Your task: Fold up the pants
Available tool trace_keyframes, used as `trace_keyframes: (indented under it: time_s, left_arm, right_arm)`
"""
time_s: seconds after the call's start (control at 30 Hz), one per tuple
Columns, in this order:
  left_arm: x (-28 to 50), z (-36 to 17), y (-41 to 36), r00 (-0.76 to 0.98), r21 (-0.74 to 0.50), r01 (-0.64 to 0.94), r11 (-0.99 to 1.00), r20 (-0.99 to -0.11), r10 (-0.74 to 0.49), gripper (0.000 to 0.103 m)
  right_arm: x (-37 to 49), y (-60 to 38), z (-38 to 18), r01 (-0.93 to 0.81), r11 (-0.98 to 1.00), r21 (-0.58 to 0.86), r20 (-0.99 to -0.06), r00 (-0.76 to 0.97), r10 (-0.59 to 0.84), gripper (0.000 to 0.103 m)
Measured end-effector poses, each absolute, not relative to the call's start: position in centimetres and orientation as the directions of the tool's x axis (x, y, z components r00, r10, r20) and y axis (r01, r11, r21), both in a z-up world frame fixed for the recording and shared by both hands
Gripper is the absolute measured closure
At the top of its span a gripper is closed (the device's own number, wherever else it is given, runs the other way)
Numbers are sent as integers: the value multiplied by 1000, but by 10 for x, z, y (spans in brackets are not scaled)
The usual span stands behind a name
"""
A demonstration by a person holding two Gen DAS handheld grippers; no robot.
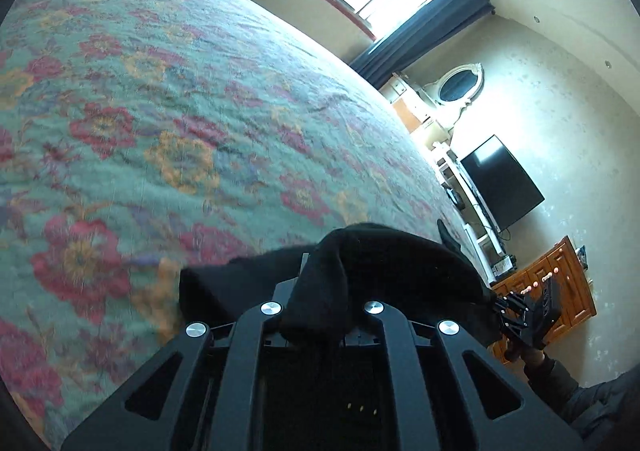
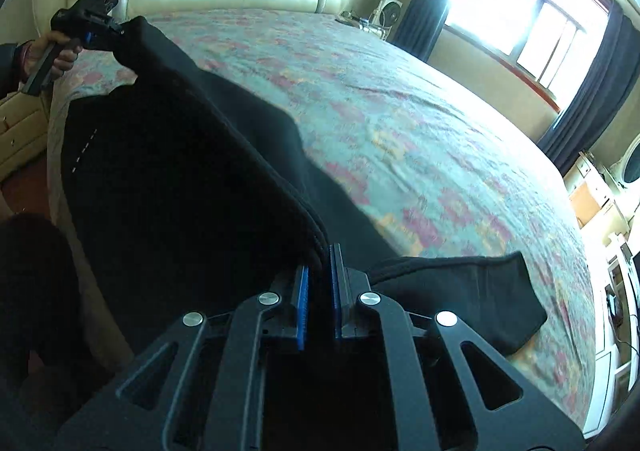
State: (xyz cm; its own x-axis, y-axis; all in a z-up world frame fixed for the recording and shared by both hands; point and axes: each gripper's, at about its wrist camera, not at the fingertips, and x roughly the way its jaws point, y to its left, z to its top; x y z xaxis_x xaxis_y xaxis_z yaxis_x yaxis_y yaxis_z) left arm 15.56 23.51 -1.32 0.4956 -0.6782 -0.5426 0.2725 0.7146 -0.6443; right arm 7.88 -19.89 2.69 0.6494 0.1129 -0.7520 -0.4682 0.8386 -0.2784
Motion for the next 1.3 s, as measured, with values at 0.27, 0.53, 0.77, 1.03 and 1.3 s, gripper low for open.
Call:
trace_keyframes:
  time_s: [0.27,0.53,0.77,1.03,1.3]
  left_arm:
    - [90,-56,254,461,-575,91,813,-700,-546,40]
    - [82,-37,256,610,-800,-121,588,-527,-591,23]
    - [99,-50,225,646,-760,-258,596,-595,-479,23]
    - [109,-22,201,697,-642,-262,721,-642,-320,23]
    - [100,-48,195,613,-623,-334,707,-713,-339,23]
  right_arm:
    - [51,-205,-20,-412,908,-80,-832,529,166,59]
    - [69,-265,-18,43,788,615,-680,536,501,44]
    - [70,-290,-54,298,480,825,-547,631,550,44]
    - [68,-274,-53,356,499,790,-592,653,472,44]
    - [54,-273,-55,424,560,711,-672,643,368,44]
